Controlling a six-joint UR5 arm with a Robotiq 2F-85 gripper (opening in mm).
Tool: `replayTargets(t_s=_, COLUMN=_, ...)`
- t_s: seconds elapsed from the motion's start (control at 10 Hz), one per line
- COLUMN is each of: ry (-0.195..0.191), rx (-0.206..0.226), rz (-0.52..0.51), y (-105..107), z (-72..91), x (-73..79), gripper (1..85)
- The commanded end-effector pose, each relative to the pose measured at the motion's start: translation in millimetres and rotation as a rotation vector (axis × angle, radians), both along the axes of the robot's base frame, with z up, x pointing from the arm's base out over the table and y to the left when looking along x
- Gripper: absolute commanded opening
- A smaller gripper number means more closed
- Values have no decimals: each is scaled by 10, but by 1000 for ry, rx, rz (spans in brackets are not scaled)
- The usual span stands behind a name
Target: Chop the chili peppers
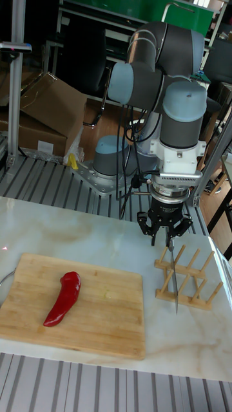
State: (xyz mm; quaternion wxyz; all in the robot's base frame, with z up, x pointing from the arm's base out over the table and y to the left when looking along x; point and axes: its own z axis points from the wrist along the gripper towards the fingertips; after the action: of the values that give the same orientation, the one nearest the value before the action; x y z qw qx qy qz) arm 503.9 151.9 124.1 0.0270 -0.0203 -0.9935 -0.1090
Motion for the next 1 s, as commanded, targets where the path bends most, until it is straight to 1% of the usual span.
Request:
replayTargets(t_s=0.0, ry=-3, rx=23, rz=-21, y=70, z=35, x=17, gripper=383)
replayTargets(t_s=0.2, ry=-5, rx=55, rz=-59, y=184, z=220, x=14, gripper=380)
replayTargets(t_s=0.3, ry=-39, rx=-8, rz=-34, y=45, z=233, x=56, gripper=383)
replayTargets(t_s=0.4, ry=-53, rx=-17, rz=-26, y=54, z=282, x=57, gripper=393)
replayTargets(t_s=0.5, ry=-44, rx=33, rz=-50, y=188, z=337, x=30, gripper=397)
replayTargets(t_s=0.6, ry=-39, rx=3, rz=-55, y=120, z=282, x=15, gripper=387)
replayTargets(t_s=0.7, ry=-66, rx=-3, rz=-65, y=108, z=221, x=105, gripper=390)
replayTargets(t_s=0.8, ry=-73, rx=3, rz=-83, y=106, z=232, x=151, gripper=410)
replayTargets(t_s=0.9, ry=-48, rx=-37, rz=-50, y=-38, z=210, x=99, gripper=410)
